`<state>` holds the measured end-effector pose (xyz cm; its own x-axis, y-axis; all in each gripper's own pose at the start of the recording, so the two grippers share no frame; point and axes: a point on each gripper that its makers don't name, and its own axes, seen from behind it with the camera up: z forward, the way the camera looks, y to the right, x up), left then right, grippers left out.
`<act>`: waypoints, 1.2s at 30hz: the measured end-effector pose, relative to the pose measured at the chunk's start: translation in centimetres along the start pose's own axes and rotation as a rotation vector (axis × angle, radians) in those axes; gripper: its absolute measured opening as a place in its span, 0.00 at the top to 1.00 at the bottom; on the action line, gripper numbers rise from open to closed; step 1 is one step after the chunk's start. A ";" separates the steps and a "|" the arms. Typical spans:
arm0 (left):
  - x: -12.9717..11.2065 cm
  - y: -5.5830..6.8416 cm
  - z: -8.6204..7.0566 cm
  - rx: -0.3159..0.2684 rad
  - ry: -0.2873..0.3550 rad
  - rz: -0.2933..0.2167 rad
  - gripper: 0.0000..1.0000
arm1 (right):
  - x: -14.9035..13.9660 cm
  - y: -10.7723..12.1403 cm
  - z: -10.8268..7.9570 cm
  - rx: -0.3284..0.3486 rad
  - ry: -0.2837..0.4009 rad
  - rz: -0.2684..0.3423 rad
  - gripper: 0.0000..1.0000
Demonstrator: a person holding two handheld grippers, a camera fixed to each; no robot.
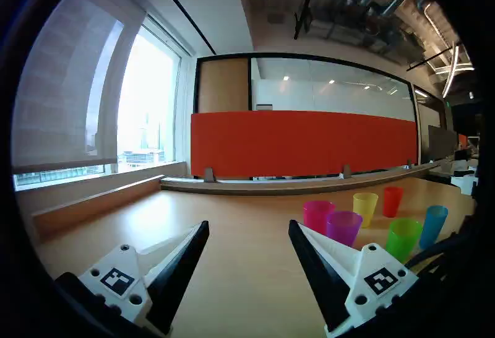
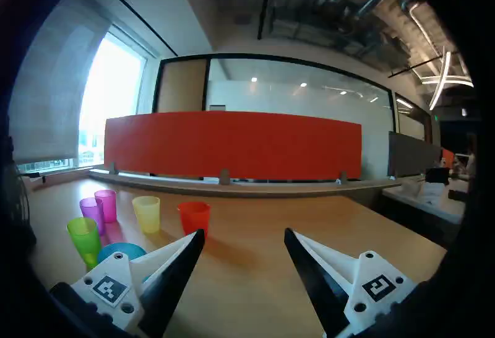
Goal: Pour water
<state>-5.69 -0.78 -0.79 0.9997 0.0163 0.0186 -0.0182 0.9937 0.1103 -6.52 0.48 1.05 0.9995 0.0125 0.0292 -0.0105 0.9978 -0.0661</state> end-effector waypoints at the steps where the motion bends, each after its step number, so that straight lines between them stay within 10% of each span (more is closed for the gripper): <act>1: 0.0 0.0 0.0 0.000 0.000 0.000 0.05 | 0.0 0.0 0.0 0.000 0.002 0.005 0.00; 36: 0.1 -0.1 0.0 0.000 0.000 0.000 0.05 | 0.5 0.4 -0.1 0.013 0.036 0.027 0.00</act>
